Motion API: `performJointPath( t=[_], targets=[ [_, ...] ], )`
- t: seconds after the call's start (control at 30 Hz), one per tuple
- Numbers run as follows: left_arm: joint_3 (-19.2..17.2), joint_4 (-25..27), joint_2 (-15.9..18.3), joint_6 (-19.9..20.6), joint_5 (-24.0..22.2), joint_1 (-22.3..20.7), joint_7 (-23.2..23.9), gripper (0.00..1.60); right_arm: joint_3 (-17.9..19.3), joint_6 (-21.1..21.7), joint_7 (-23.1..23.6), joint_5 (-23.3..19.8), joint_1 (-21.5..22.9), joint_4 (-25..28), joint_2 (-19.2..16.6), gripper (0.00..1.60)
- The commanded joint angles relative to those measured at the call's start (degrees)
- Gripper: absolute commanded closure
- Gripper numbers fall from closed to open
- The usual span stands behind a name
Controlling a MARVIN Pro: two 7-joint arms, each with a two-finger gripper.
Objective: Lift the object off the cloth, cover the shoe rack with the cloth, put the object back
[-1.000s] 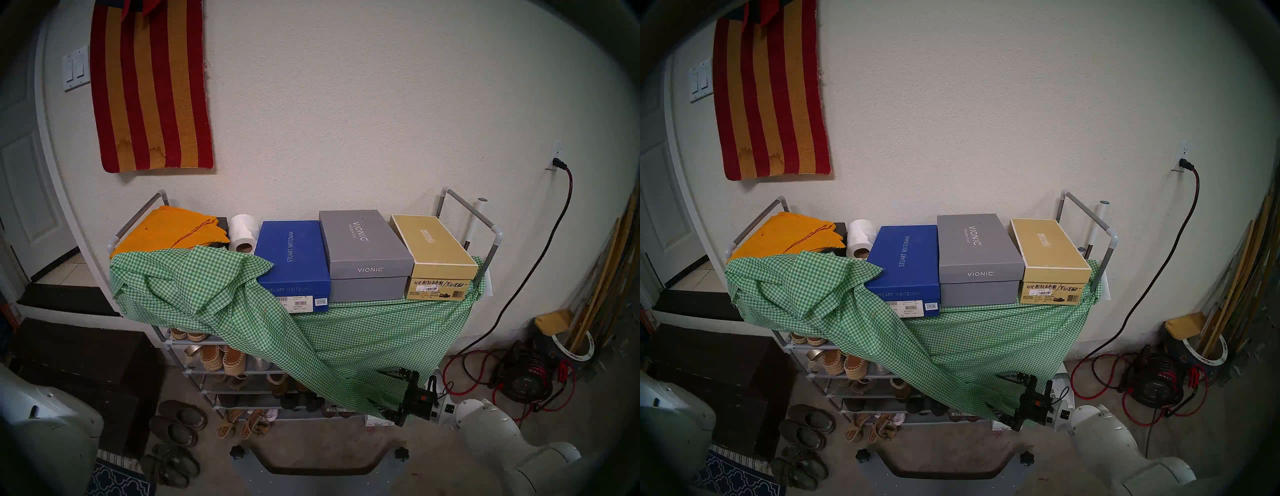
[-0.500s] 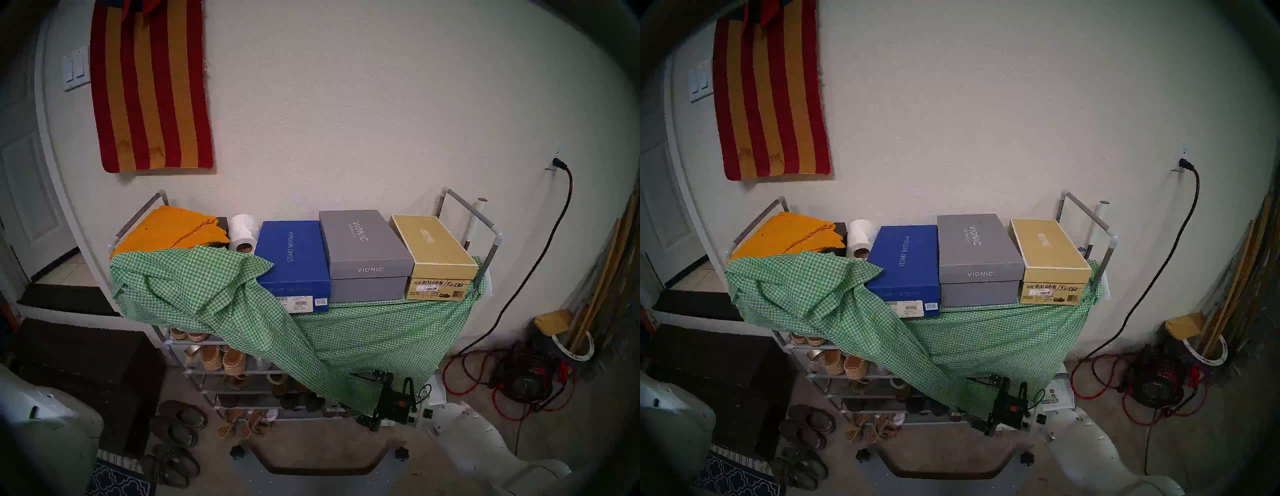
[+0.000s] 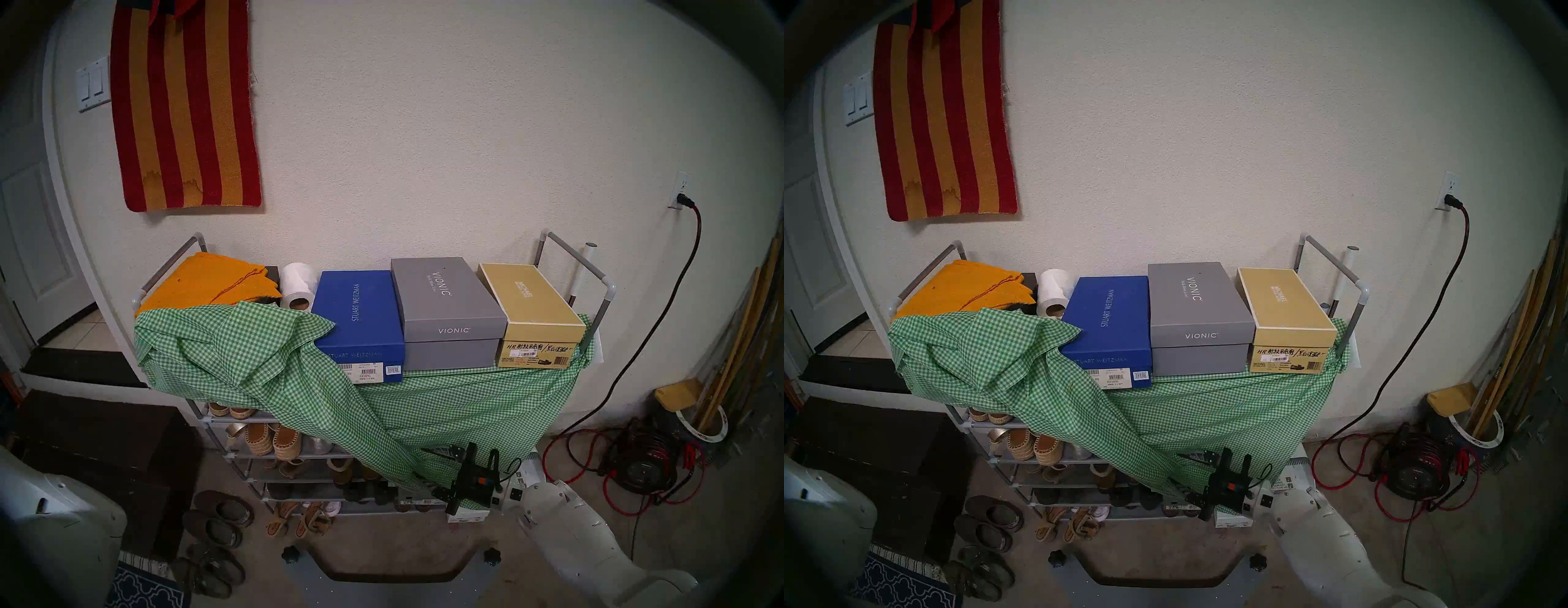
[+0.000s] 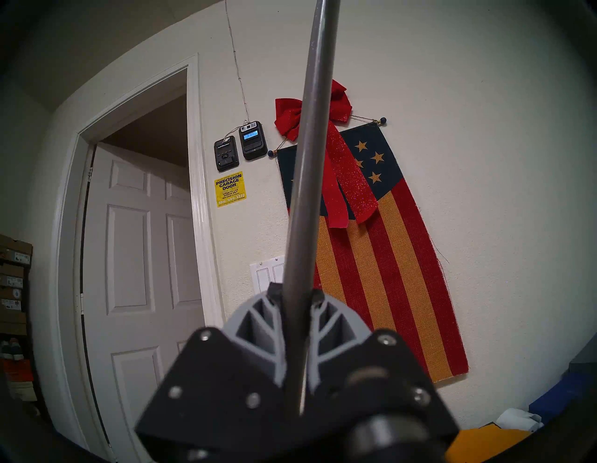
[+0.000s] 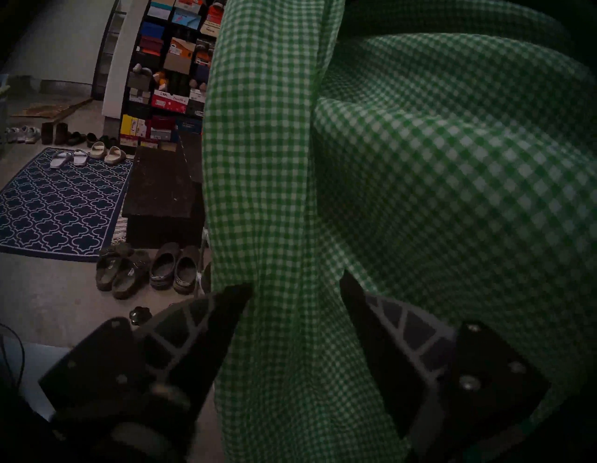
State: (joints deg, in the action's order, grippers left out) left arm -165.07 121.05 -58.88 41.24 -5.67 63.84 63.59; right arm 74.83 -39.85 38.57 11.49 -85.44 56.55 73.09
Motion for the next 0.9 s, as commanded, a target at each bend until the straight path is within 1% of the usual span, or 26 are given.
performJointPath(
  t=[0.0, 0.07, 0.13, 0.17, 0.2, 0.23, 0.3, 0.33, 0.37, 0.4, 0.47, 0.5, 0.63, 0.7, 0.77, 0.87],
  targets=[
    [0.1, 0.0, -0.1, 0.0, 0.2, -0.2, 1.5, 1.6, -1.0, 2.6, 2.6, -1.7, 1.6, 1.0, 1.7, 0.27],
    [0.1, 0.0, -0.1, 0.0, 0.2, -0.2, 1.4, 1.6, -1.3, 3.4, 3.6, -2.2, 2.1, 0.9, 2.1, 0.24],
    [0.1, 0.0, -0.1, 0.0, 0.2, -0.2, 1.4, 1.6, -1.7, 4.0, 4.8, -3.0, 2.7, 0.4, 2.5, 0.28],
    [0.1, 0.0, -0.1, 0.0, 0.2, -0.2, 1.4, 1.6, -1.8, 4.3, 4.8, -2.9, 2.9, 0.2, 2.8, 0.4],
    [0.1, 0.0, -0.1, 0.0, 0.2, -0.2, 1.5, 1.6, -2.1, 4.7, 4.8, -2.5, 3.1, 0.2, 3.0, 0.77],
    [0.1, 0.0, -0.1, 0.0, 0.2, -0.2, 1.5, 1.6, -2.3, 5.0, 4.9, -2.4, 3.4, -0.1, 3.2, 0.85],
    [0.1, 0.0, -0.1, 0.0, 0.2, -0.2, 1.5, 1.6, -2.8, 5.4, 5.1, -2.0, 3.9, -0.7, 3.7, 0.9],
    [0.1, 0.0, -0.1, 0.0, 0.2, -0.2, 1.5, 1.6, -3.0, 5.6, 5.0, -1.7, 4.1, -1.0, 4.0, 0.97],
    [0.1, 0.0, -0.1, 0.0, 0.3, -0.2, 1.5, 1.6, -3.1, 5.7, 4.8, -1.5, 4.3, -1.3, 4.2, 1.1],
    [0.1, 0.0, -0.1, 0.0, 0.3, -0.2, 1.6, 1.6, -3.3, 5.8, 4.6, -1.0, 4.5, -1.5, 4.3, 1.18],
    [0.1, 0.0, -0.1, 0.0, 0.4, -0.3, 1.7, 1.6, -3.5, 5.8, 4.5, -0.9, 4.9, -2.2, 4.5, 1.53],
    [0.1, 0.0, -0.1, 0.0, 0.4, -0.4, 1.7, 1.6, -3.6, 5.8, 4.5, -0.9, 5.1, -2.6, 4.5, 1.6],
    [0.1, 0.0, -0.2, 0.0, 0.8, -0.6, 2.1, 1.6, -4.1, 5.1, 4.9, 0.3, 5.3, -3.2, 3.7, 1.6],
    [0.1, 0.0, -0.2, 0.0, 0.5, -0.4, 1.8, 1.6, -6.6, 5.4, 6.5, 3.9, 5.6, -3.0, 2.3, 1.6],
    [0.1, 0.0, -0.2, 0.0, 0.4, -0.3, 1.6, 1.6, -8.1, 6.2, 5.0, 7.9, 5.7, -4.1, 2.3, 1.6],
    [0.1, 0.0, -0.2, 0.0, 0.4, -0.3, 1.4, 1.6, -9.8, 6.3, 4.4, 11.3, 6.8, -7.6, 2.7, 1.6]
  ],
)
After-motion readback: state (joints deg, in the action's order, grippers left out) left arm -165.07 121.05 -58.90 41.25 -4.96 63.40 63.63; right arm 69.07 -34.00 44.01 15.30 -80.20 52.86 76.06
